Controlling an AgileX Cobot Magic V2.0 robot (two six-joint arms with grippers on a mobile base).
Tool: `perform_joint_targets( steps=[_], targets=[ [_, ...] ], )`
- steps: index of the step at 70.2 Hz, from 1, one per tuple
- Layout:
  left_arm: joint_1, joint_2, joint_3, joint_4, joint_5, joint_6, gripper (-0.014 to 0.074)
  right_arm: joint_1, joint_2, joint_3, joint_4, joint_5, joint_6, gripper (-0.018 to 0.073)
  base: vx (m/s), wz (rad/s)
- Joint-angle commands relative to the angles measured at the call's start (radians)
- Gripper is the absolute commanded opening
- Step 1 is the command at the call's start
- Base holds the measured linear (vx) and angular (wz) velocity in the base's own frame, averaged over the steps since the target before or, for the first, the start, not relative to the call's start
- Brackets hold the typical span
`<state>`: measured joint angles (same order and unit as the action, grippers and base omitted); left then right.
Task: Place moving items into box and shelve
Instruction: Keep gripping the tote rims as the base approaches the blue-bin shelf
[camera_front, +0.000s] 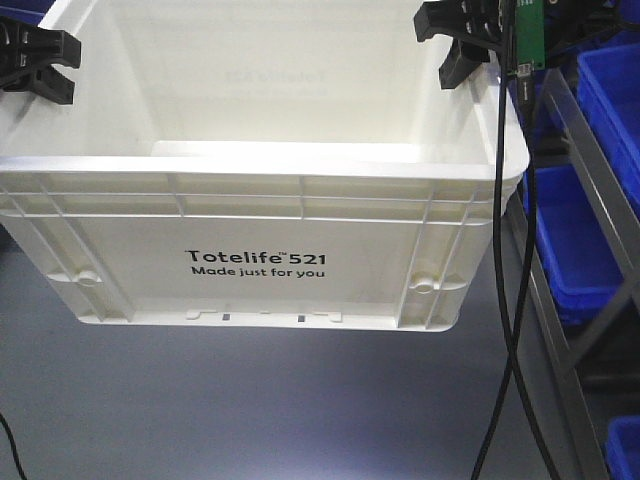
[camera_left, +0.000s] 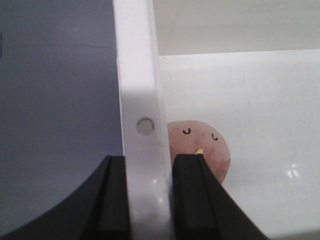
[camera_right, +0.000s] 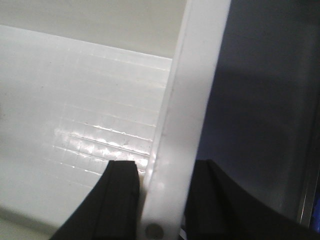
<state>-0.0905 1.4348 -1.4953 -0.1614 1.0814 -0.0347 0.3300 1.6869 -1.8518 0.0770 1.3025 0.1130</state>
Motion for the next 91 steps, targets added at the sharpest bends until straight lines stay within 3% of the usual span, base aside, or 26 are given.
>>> perform_joint_targets(
  steps=[1,38,91],
  targets=[
    [-0.006,-0.048,-0.048,-0.036,-0.124,0.005,-0.0026,0.002,-0.060,-0.047,0.036,-0.068,-0.040,-0.0012,0.41,0.13],
    [-0.006,-0.048,-0.048,-0.036,-0.124,0.005,-0.0026,0.002,-0.060,-0.047,0.036,-0.068,-0.040,-0.0012,0.39,0.29],
    [-0.006,-0.048,-0.048,-0.036,-0.124,0.005,-0.0026,0.002,-0.060,-0.047,0.033,-0.068,-0.040,-0.0012,0.29,0.53]
  ],
)
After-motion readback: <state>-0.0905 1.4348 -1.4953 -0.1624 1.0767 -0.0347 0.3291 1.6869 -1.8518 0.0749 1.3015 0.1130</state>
